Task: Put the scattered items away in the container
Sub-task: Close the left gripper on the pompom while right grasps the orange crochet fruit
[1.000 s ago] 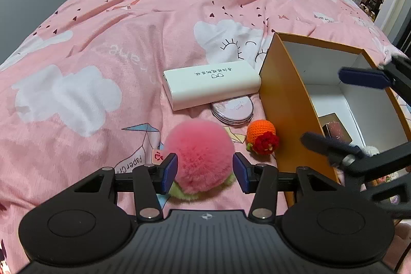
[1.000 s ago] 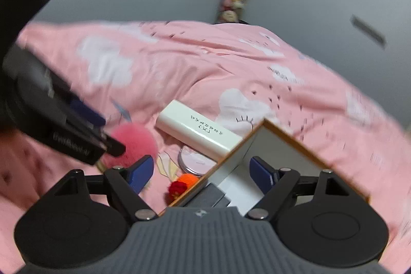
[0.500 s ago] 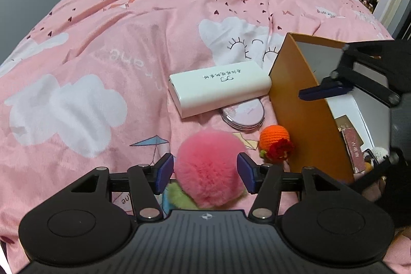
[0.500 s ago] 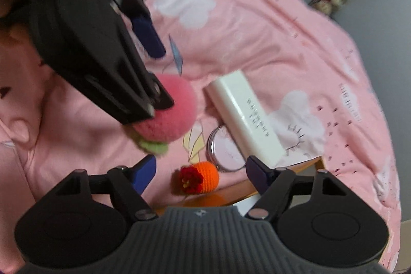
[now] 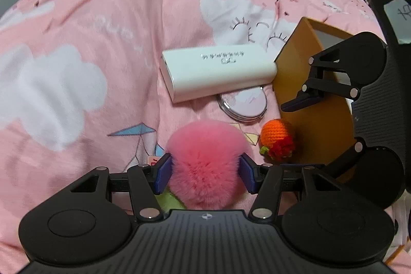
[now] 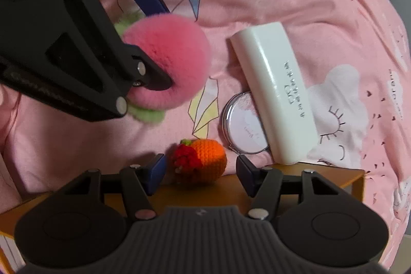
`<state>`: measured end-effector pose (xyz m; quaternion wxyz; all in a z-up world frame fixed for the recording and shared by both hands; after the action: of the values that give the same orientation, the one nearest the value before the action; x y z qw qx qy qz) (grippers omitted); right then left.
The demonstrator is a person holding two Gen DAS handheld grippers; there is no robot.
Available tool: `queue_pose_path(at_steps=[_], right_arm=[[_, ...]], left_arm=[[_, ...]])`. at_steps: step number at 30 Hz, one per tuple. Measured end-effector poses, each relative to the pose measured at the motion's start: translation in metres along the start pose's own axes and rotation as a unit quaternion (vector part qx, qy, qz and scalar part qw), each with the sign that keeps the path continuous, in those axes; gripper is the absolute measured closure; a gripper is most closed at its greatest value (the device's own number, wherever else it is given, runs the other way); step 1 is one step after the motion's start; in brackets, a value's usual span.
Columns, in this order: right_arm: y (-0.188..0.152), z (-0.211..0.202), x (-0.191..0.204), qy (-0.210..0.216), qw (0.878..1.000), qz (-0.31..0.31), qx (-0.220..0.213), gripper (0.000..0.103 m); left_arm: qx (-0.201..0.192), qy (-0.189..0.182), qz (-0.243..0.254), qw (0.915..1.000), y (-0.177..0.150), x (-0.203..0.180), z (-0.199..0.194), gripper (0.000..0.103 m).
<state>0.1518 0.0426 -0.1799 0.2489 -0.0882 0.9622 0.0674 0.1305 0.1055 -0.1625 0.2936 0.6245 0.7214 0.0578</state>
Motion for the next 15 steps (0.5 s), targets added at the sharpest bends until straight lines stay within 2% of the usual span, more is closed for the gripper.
queue_pose_path(at_steps=[11, 15], right_arm=[[0.003, 0.015, 0.001, 0.031, 0.999, 0.025, 0.018, 0.049], [0.003, 0.017, 0.005, 0.033, 0.999, 0.028, 0.023, 0.049]], left_arm=[[0.007, -0.013, -0.027, 0.9995, -0.005, 0.008, 0.029, 0.039], [0.002, -0.001, -0.019, 0.9998, -0.005, 0.01, 0.033, 0.047]])
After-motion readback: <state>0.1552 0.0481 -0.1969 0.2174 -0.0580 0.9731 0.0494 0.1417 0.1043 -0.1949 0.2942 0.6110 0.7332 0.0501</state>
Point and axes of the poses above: each gripper's, at about its wrist camera, not at the fingertips, and z roughly the way its jaws point, x to its left, y to its top, the point moved 10 cm from there along z, roughly the way its jaws point, and after that the axes turned 13 degrees about -y, right-handed, at the moved point
